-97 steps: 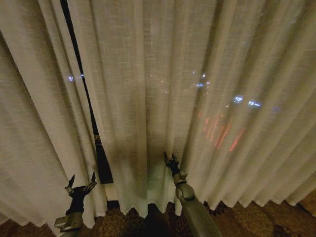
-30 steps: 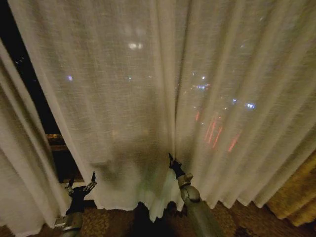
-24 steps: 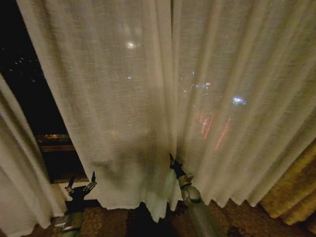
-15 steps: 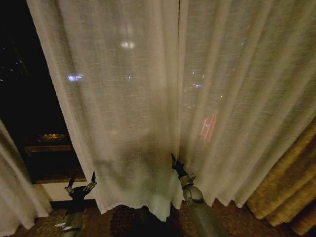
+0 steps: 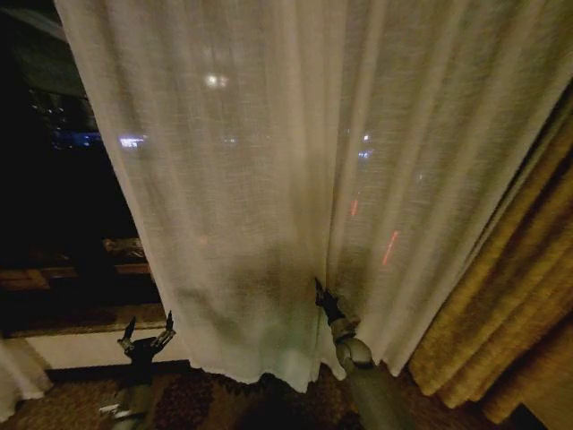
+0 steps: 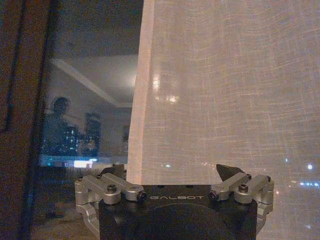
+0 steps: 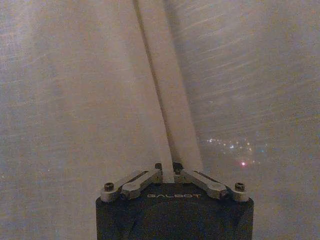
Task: Open the curtains by pulling them apart, changing their state from closed to fully open.
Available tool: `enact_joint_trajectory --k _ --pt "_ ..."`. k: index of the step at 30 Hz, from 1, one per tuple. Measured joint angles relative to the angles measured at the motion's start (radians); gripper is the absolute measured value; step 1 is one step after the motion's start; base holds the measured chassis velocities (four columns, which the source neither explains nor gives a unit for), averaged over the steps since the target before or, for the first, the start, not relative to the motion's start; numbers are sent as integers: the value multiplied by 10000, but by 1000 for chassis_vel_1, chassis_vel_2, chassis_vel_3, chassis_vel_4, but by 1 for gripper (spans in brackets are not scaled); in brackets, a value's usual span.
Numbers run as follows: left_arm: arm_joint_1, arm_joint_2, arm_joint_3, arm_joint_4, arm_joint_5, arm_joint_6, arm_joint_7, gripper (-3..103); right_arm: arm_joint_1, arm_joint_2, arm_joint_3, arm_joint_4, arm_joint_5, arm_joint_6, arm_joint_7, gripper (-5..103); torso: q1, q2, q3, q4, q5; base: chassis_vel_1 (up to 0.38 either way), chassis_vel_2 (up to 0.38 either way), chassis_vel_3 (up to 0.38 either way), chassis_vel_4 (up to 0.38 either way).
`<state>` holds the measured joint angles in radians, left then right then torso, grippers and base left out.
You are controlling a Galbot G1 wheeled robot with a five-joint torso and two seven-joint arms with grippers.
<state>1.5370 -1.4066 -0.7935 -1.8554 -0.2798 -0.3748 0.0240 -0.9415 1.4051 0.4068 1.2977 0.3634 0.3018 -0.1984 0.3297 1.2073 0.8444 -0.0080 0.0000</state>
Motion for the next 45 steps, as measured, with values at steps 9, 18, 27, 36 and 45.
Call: enact_joint_trajectory --k 9,18,27,36,45 --pt "0 0 0 0 0 0 0 100 -40 -1 88 -2 53 -11 25 0 0 1 0 0 -1 -342 -338 347 355" --pt "-1 0 0 1 0 0 0 100 -114 -21 68 12 104 172 123 0 0 2 0 -1 -5 -348 -366 351 377" --pt "0 -2 2 0 0 0 3 100 -142 38 -61 -15 -939 442 234 0 -3 2 -1 -4 3 -240 -245 259 239" --pt "0 3 -7 0 1 0 -2 100 -29 46 -235 -189 -1554 445 250 0 -3 3 -1 4 -3 1 22 -8 -20" --pt "0 0 -1 0 0 0 0 100 644 -72 -184 -671 -1610 -5 1499 0 -3 2 0 -1 1 7 5 -6 -7"
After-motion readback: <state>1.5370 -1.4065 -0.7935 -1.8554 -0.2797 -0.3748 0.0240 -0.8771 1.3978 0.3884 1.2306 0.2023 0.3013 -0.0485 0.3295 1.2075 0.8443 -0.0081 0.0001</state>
